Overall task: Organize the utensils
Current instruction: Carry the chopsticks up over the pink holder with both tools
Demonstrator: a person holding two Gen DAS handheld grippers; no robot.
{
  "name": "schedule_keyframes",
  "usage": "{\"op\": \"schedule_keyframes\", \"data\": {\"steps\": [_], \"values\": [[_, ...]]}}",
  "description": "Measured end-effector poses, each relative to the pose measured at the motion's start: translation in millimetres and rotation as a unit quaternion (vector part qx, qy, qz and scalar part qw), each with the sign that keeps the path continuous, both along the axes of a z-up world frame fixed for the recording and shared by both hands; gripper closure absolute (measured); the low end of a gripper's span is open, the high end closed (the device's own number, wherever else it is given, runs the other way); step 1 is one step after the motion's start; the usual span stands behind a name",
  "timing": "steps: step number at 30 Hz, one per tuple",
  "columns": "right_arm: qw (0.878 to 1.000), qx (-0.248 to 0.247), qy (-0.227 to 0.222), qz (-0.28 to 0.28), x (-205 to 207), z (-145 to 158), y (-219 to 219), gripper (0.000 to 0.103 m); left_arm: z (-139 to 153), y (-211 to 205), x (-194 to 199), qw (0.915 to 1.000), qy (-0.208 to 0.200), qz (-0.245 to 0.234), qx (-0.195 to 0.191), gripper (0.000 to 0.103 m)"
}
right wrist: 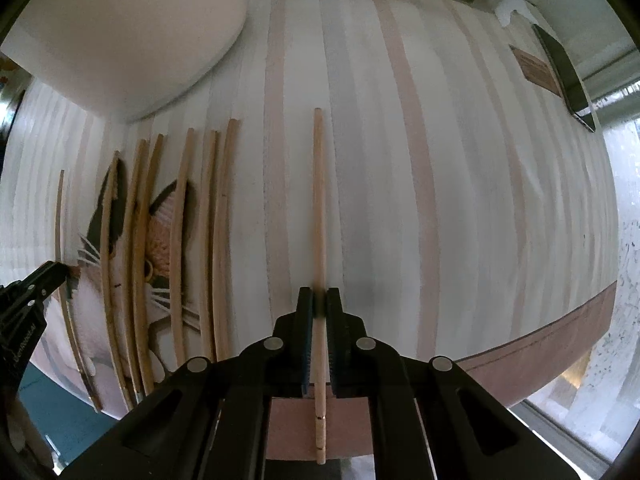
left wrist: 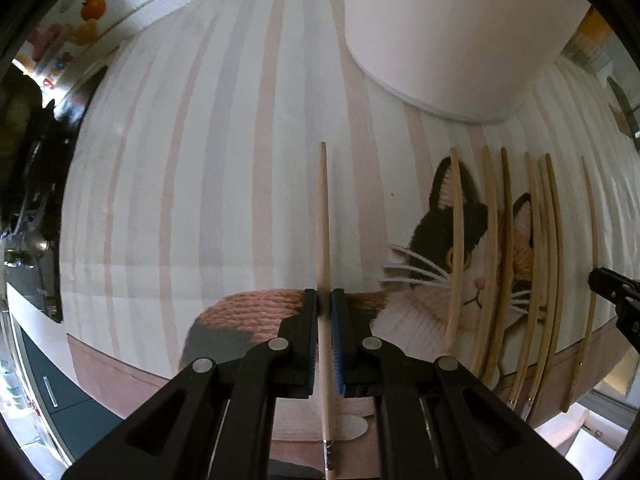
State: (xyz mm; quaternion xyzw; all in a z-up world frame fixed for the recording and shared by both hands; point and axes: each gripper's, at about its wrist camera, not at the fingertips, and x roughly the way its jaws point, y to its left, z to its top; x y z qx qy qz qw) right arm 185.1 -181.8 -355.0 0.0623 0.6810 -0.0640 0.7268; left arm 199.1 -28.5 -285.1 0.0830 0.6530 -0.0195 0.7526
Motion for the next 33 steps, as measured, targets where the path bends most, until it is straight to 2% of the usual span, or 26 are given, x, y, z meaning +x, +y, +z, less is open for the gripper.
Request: {"op": "schedule_keyframes", "data": {"steps": [11,17,22,26,28,33], "values": [[0.996,-0.005,-0.092,-0.015,-17.5,62.1,-10.7,0.096,72.2,5.9,-3.6,0.9947,-0.102,0.007,0.008,0.099],[0.989,0.0,-0.148,-0.022,-15.3,106.3,-17.6,0.097,116.8,15.5,-1.3,0.9882,-0.152,0.017,-0.004,0.099],[0.979,0.017,-0.199,-0.029,-10.6,143.7,-20.8,0.097,159.6,31.3,7.7,0.9795,-0.197,0.033,-0.028,0.099],[0.966,0.05,-0.252,-0.039,-5.9,185.9,-23.8,0.097,208.3,43.5,15.1,0.9683,-0.237,0.05,-0.062,0.099],[0.955,0.074,-0.283,-0.046,-1.9,212.6,-26.1,0.097,242.9,49.8,18.5,0.9588,-0.263,0.059,-0.089,0.099],[0.918,0.114,-0.376,-0.055,20.4,284.5,-30.9,0.097,316.1,54.3,32.5,0.9355,-0.314,0.061,-0.149,0.099]]}}
